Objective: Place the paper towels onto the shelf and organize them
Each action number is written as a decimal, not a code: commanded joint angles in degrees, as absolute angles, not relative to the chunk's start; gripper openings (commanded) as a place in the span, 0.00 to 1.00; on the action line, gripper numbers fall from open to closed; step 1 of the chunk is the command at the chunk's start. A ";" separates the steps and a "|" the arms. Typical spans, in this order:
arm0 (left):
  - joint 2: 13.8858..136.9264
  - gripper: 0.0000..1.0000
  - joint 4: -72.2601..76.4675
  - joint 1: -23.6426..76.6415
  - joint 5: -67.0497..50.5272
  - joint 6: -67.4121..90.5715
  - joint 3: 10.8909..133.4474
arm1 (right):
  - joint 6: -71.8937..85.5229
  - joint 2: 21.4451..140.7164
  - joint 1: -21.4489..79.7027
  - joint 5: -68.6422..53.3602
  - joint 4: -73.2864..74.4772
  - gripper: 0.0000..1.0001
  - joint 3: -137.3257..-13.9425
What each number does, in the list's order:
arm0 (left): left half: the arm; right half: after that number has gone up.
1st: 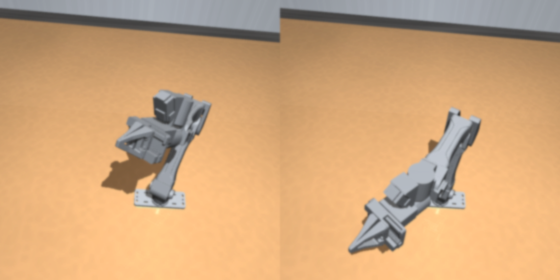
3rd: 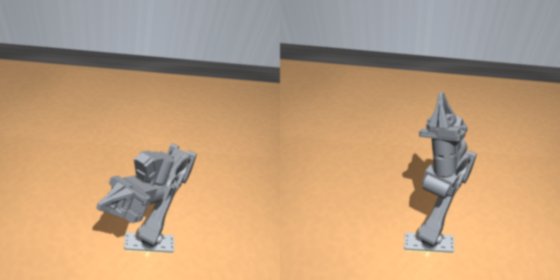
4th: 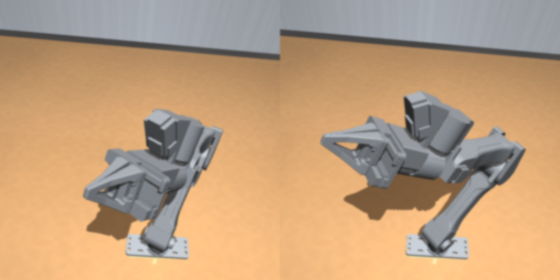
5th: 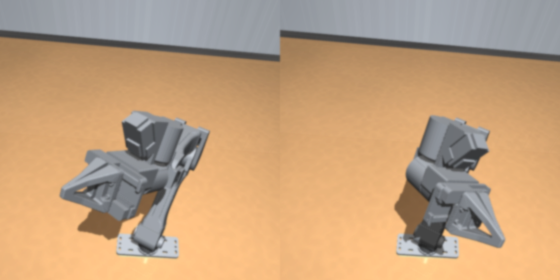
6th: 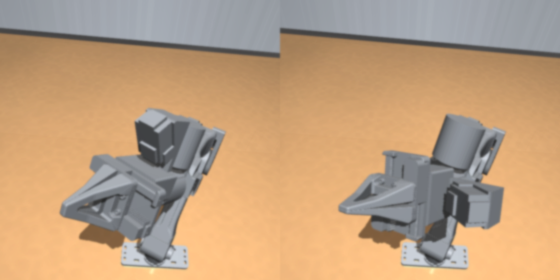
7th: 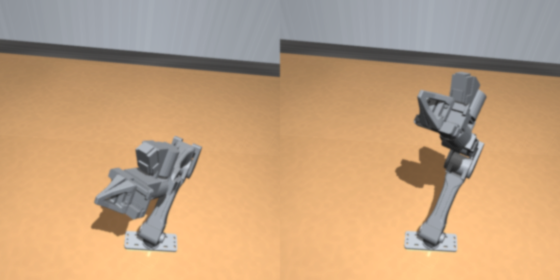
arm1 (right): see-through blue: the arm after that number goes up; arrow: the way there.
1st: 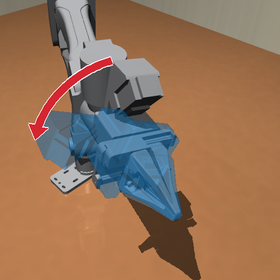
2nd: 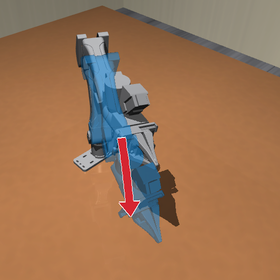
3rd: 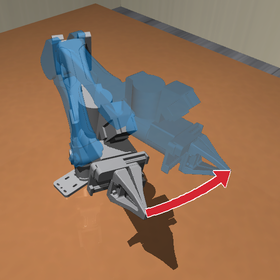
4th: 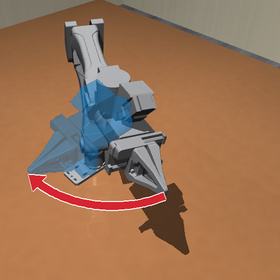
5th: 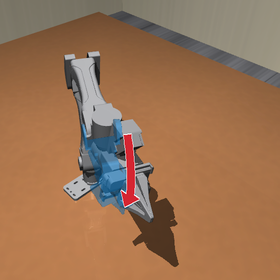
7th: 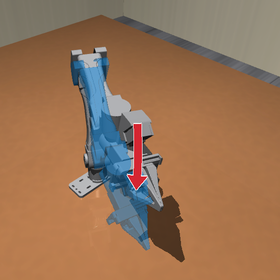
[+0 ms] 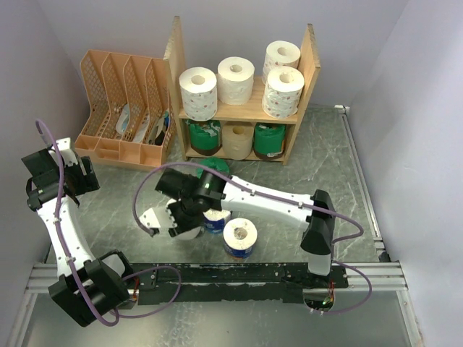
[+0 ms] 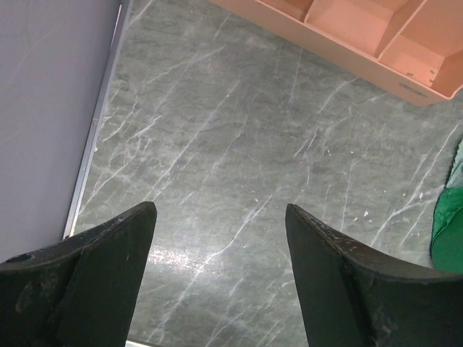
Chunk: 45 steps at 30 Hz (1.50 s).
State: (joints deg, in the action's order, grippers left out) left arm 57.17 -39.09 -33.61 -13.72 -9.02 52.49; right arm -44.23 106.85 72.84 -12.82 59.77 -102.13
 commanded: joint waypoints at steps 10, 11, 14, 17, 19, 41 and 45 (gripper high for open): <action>56.55 0.84 -38.66 -34.24 -13.69 -9.02 52.83 | -51.79 109.11 70.63 2.54 66.55 0.00 -130.74; 56.56 0.84 -38.66 -34.25 -13.71 -9.05 52.82 | -51.94 109.72 69.72 3.66 67.18 0.00 -132.54; 56.59 0.84 -38.63 -34.25 -13.66 -9.05 52.87 | -49.80 112.13 65.54 3.26 69.68 0.00 -140.39; 56.55 0.84 -38.71 -34.32 -13.95 -9.14 52.97 | -47.66 110.81 62.47 6.28 68.49 0.00 -140.65; 56.53 0.84 -38.74 -34.26 -14.13 -9.21 52.92 | -46.82 109.22 60.86 8.04 67.65 0.00 -139.30; 55.52 0.84 -39.19 -34.25 -16.94 -10.19 53.00 | -48.04 106.18 50.13 16.23 78.27 0.00 -144.64; 55.39 0.83 -39.28 -34.29 -17.29 -10.36 53.02 | -48.79 106.26 45.93 14.23 77.02 0.00 -144.29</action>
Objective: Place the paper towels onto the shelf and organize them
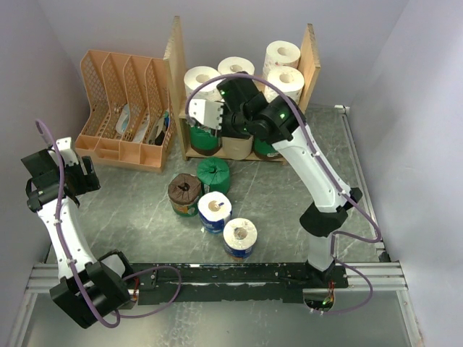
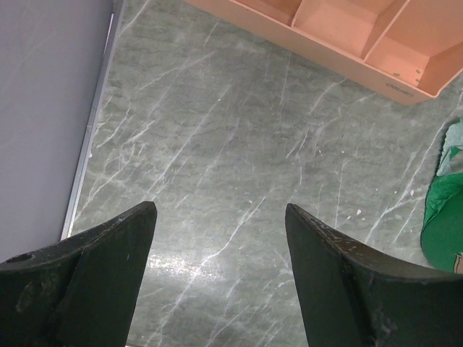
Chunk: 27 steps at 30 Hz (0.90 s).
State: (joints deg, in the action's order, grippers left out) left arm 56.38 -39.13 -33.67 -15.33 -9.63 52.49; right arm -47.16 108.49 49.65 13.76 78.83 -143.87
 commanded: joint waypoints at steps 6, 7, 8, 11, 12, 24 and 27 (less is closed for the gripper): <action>54.95 0.83 -39.36 -34.27 -17.87 -10.54 53.05 | -48.75 106.51 41.39 10.50 73.83 0.00 -144.31; 54.99 0.83 -39.35 -34.27 -17.80 -10.55 53.08 | -48.58 106.59 40.76 10.14 73.00 0.00 -143.98; 54.94 0.83 -39.37 -34.28 -17.76 -10.55 53.09 | -48.29 106.67 40.09 9.67 72.35 0.00 -143.85; 54.78 0.83 -39.37 -34.25 -18.05 -10.63 53.09 | -47.45 106.88 38.92 7.66 70.67 0.00 -143.72; 54.76 0.83 -39.37 -34.25 -18.04 -10.63 53.11 | -47.25 106.97 38.86 7.12 70.51 0.00 -143.64; 54.36 0.83 -39.33 -34.22 -17.88 -10.63 53.02 | -45.38 109.34 38.85 2.05 69.48 0.00 -145.49; 54.24 0.83 -39.33 -34.28 -17.88 -10.63 53.00 | -44.82 109.91 38.87 0.18 69.52 0.00 -145.17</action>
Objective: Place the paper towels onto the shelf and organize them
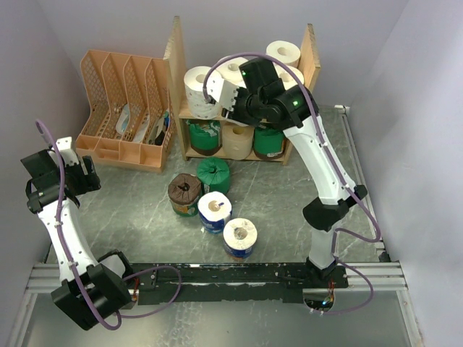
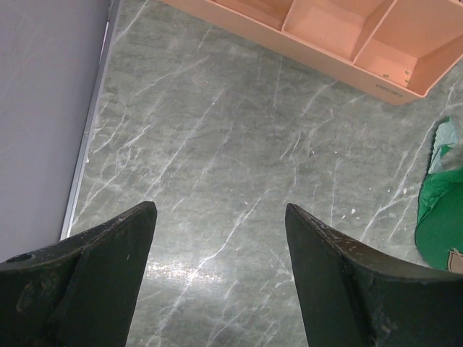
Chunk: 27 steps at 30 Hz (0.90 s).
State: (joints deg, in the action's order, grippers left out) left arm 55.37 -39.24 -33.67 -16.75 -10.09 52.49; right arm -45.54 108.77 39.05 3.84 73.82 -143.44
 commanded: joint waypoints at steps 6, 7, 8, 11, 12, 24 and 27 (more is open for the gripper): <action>54.12 0.83 -39.24 -34.34 -17.68 -10.63 52.92 | -42.94 111.92 38.72 -2.95 69.87 0.00 -145.68; 54.07 0.83 -39.28 -34.31 -17.67 -10.62 52.93 | -42.57 111.84 38.68 -2.97 69.22 0.00 -145.15; 53.95 0.83 -39.29 -34.22 -17.67 -10.63 52.91 | -42.20 111.81 38.72 -2.31 68.19 0.00 -144.58; 53.86 0.83 -39.28 -34.25 -17.76 -10.63 52.91 | -41.86 112.26 38.33 -0.85 66.67 0.00 -144.65; 53.87 0.83 -39.20 -34.27 -17.77 -10.63 52.91 | -41.84 112.44 38.11 -0.47 66.23 0.00 -145.00; 53.60 0.83 -39.21 -34.23 -17.71 -10.63 52.89 | -41.83 112.84 36.44 1.80 61.45 0.16 -147.77; 53.53 0.83 -39.22 -34.28 -17.67 -10.63 52.83 | -41.97 113.31 36.17 1.65 61.31 0.16 -148.09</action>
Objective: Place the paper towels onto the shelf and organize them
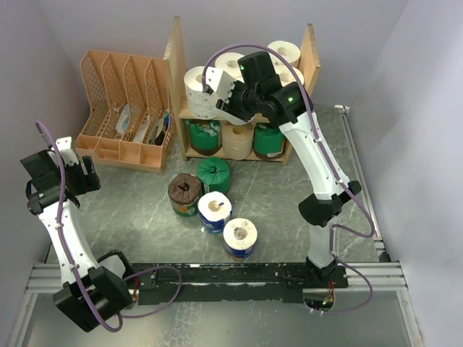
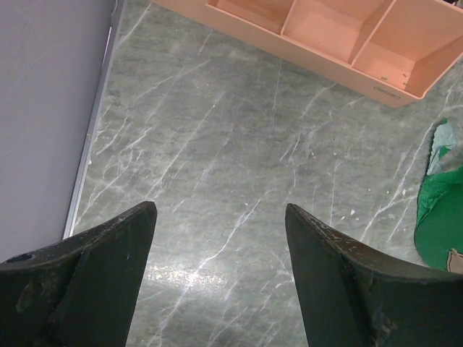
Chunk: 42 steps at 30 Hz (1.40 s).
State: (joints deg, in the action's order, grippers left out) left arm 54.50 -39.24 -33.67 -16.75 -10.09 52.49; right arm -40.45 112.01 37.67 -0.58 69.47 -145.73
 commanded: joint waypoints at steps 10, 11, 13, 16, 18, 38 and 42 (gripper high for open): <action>53.61 0.83 -39.20 -34.28 -17.58 -10.63 52.82 | -42.40 114.48 34.62 0.51 59.97 0.17 -149.04; 53.66 0.83 -39.20 -34.34 -17.56 -10.63 52.84 | -42.44 114.56 34.41 0.34 59.82 0.18 -148.99; 53.66 0.83 -39.19 -34.28 -17.53 -10.63 52.82 | -42.61 114.69 33.99 0.01 59.53 0.19 -148.81; 53.70 0.83 -39.13 -34.26 -17.49 -10.63 52.82 | -42.63 114.83 33.37 -0.55 59.20 0.19 -148.43; 53.78 0.83 -39.05 -34.29 -17.49 -10.63 52.82 | -42.62 114.92 33.09 -0.69 58.87 0.20 -148.05; 54.23 0.83 -39.20 -34.28 -17.62 -10.72 52.73 | -42.78 114.33 31.29 -1.76 56.23 0.42 -146.65; 54.19 0.83 -39.16 -34.29 -17.60 -10.72 52.78 | -42.86 113.84 31.22 -2.10 56.33 0.42 -147.05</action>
State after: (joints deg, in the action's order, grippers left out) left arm 54.48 -39.24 -33.67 -16.75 -10.11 52.49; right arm -41.39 114.91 31.83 -3.22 60.66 -146.56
